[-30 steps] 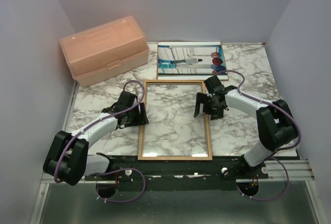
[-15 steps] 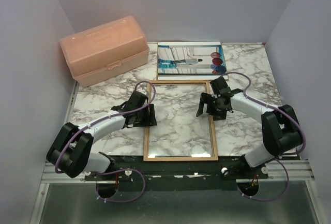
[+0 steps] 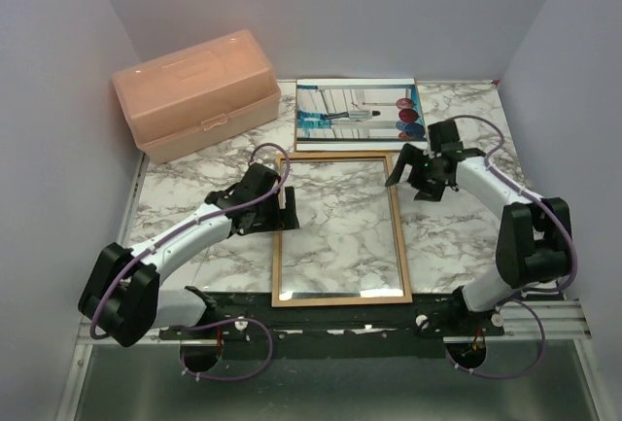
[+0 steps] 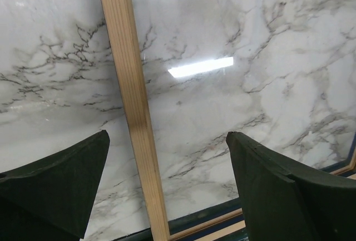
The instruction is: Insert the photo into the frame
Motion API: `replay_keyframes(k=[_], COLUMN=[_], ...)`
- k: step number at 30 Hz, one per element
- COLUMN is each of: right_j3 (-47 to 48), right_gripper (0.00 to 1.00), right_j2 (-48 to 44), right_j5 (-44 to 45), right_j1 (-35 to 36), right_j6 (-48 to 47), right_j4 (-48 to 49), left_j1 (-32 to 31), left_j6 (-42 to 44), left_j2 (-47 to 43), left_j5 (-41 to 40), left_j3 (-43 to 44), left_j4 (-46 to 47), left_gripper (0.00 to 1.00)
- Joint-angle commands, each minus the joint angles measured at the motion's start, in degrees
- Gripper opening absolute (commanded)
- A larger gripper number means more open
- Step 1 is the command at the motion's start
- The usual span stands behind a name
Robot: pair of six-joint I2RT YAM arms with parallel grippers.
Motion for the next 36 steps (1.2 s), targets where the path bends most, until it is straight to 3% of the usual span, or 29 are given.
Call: replay_keyframes(k=[1, 6, 10, 18, 29, 36], right_j3=[5.10, 8.53, 12.37, 21.31, 30.35, 28.54], right_gripper=[1.00, 0.96, 0.91, 0.64, 0.61, 0.60], right_j2=[2.69, 7.97, 13.56, 26.80, 36.85, 38.14], right_j5=[-8.64, -18.10, -19.14, -27.14, -25.14, -24.54], right_j1=[-10.72, -21.23, -24.87, -26.35, -26.31, -26.05], right_j6=[-1.40, 4.01, 8.31, 15.53, 17.47, 16.26], right_j4=[3.42, 11.11, 15.72, 23.89, 23.85, 23.72], left_j1=[0.63, 0.76, 0.78, 0.88, 0.86, 0.84], left_j6=[1.24, 1.18, 1.28, 1.44, 2.14, 2.32], left_j2=[-2.53, -3.38, -3.29, -2.08, -1.06, 0.03], left_j5=[-1.56, 0.85, 1.52, 2.32, 2.51, 2.60], left_j3=[2.99, 2.24, 0.63, -1.80, -1.95, -1.92], left_j4=[-1.50, 0.60, 1.74, 3.42, 3.91, 4.18], left_gripper=[0.91, 0.91, 0.91, 0.91, 0.91, 0.91])
